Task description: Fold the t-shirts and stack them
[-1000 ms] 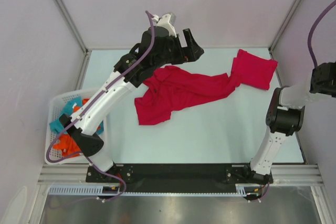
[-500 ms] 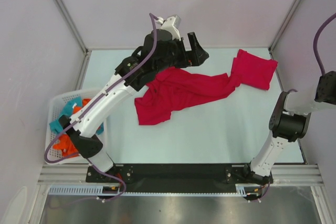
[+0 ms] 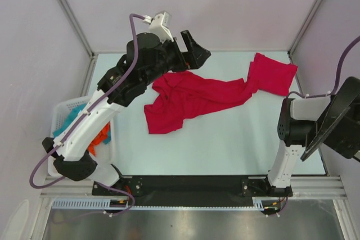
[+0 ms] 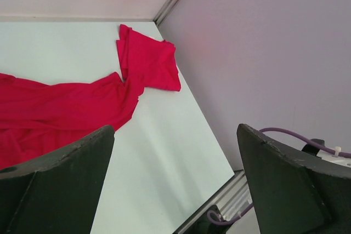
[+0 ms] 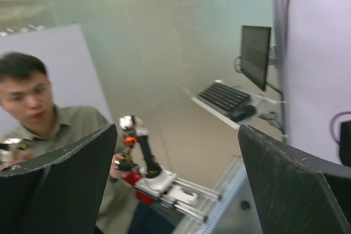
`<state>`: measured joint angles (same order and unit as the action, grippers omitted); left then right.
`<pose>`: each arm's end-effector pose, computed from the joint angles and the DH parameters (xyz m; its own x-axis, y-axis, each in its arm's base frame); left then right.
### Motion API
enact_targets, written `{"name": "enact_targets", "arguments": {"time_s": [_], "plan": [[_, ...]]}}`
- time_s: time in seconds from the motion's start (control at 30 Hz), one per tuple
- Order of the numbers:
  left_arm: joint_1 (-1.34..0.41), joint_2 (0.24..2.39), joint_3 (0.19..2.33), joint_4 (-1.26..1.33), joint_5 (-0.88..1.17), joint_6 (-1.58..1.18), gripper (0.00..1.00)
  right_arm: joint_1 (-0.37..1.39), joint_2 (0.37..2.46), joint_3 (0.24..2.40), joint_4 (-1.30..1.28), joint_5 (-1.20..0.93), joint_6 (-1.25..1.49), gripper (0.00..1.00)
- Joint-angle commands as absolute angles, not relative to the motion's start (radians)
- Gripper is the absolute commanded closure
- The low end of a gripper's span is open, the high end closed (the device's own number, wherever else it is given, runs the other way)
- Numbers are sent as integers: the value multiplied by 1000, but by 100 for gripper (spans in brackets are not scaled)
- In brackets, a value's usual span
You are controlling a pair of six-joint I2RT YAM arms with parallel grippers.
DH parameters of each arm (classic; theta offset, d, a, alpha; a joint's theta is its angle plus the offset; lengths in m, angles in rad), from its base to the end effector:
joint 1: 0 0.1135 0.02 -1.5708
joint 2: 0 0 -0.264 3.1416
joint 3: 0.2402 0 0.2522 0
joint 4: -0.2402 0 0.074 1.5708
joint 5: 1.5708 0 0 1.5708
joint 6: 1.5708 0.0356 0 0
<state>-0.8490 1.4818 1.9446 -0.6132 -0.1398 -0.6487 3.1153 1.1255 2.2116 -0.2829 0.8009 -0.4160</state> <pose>0.1999 -0.2196 0.5231 -0.4730 -0.3681 -0.8005 0.4600 0.6717 -0.5807 -0.0352 0.0265 0.6675 -0.4492 0.2932 -0.8440 -0.7633 -0.6168 0.1920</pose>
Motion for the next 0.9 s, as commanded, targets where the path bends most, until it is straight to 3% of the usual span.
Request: {"name": "enact_targets", "arguments": {"time_s": [0.0, 0.1, 0.2, 0.3, 0.33, 0.37, 0.4, 0.5, 0.57, 0.63, 0.77, 0.87], "plan": [[-854, 1456, 1928, -603, -169, -620, 0, 3139, 1018, 2036, -74, 916, -638, 0], [-854, 1454, 1931, -607, -175, -611, 0, 3145, 945, 1904, -26, 824, -646, 0], [-854, 1456, 1933, -612, -183, -606, 0, 3158, 949, 1868, 108, 972, -718, 0], [-854, 1457, 1931, -615, -190, -603, 0, 3158, 1093, 1956, 378, 1249, -1045, 0], [-854, 1457, 1933, -615, -189, -603, 1, 3145, 1185, 1976, 523, 1297, -1339, 0], [-854, 1460, 1933, -614, -187, -604, 0, 3119, 1248, 2058, 734, 1362, -1482, 0], [-854, 1462, 1933, -615, -186, -604, 0, 3059, 1297, 2106, 783, 1391, -1559, 0], [-854, 1470, 1934, -614, -178, -604, 0, 2751, 1462, 2293, 657, 1518, -1597, 0], [-854, 1468, 1933, -614, -175, -604, 0, 2723, 1499, 2309, 851, 1510, -1760, 0], [-854, 1463, 1930, -615, -175, -603, 0, 2735, 1482, 2293, 839, 1509, -1749, 0], [-854, 1447, 1922, -617, -183, -589, 0, 2708, 1365, 2221, 391, 1480, -1303, 0], [-853, 1434, 1922, -624, -198, -577, 0, 2605, 1328, 2212, 373, 1584, -1236, 0]]}}
